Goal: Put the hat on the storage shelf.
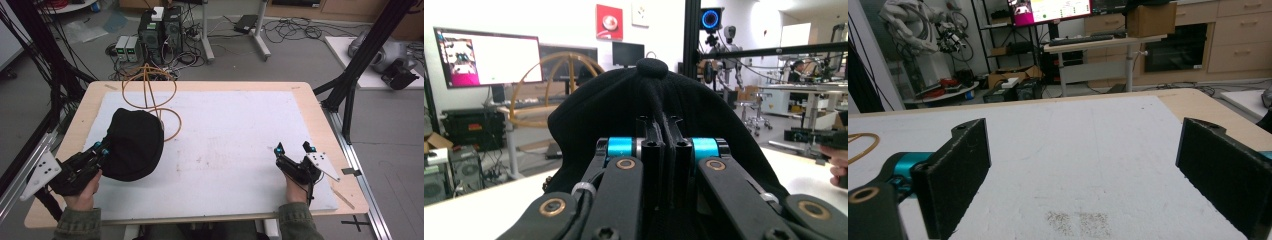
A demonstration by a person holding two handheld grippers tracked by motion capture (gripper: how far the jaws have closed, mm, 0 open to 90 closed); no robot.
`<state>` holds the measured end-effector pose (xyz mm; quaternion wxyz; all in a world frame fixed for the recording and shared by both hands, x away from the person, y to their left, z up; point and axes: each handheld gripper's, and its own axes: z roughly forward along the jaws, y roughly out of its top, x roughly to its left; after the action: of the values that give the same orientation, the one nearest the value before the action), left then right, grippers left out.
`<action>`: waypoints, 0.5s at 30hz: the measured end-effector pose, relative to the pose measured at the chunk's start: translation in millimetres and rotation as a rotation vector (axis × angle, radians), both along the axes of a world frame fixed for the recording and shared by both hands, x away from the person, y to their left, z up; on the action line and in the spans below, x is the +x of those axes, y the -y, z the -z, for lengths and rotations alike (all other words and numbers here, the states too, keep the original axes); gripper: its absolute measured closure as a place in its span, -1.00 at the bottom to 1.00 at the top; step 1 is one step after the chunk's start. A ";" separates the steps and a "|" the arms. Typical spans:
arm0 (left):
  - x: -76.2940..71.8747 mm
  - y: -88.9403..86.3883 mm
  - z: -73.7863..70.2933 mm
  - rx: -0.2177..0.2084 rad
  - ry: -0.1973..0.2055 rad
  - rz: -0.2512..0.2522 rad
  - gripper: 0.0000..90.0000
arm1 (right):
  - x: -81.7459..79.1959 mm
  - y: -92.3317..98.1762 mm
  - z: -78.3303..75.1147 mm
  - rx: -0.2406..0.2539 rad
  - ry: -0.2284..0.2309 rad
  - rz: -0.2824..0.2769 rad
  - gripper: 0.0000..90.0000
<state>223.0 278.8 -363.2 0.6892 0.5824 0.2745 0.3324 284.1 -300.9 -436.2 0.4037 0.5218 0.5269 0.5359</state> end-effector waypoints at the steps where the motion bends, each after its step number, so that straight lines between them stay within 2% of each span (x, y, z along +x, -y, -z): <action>1: -2.3 0.9 -4.8 0.007 0.019 -0.007 0.95 | 0.4 -0.1 0.0 -0.005 0.001 -0.003 -0.86; 5: -3.8 3.0 -12.6 0.014 0.048 -0.011 0.95 | 0.2 0.1 -0.2 0.000 0.001 -0.003 -0.86; 9: -2.9 6.5 -24.3 0.017 0.092 -0.013 0.95 | 0.2 0.6 -0.3 -0.001 0.003 -0.003 -0.86; 10: -2.1 7.4 -30.5 0.016 0.118 -0.025 0.95 | 0.3 0.6 -0.3 0.001 0.002 -0.003 -0.86; 11: -2.1 7.4 -30.5 0.016 0.118 -0.025 0.95 | 0.4 0.6 -0.2 0.001 0.000 -0.002 -0.86; 15: 5.7 8.0 -42.3 -0.007 0.160 -0.052 0.95 | 1.7 0.1 0.1 -0.003 0.001 -0.009 -0.86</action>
<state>228.7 270.8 -321.0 0.7020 0.5442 0.2347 0.3949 285.8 -301.0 -436.3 0.4023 0.5188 0.5297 0.5371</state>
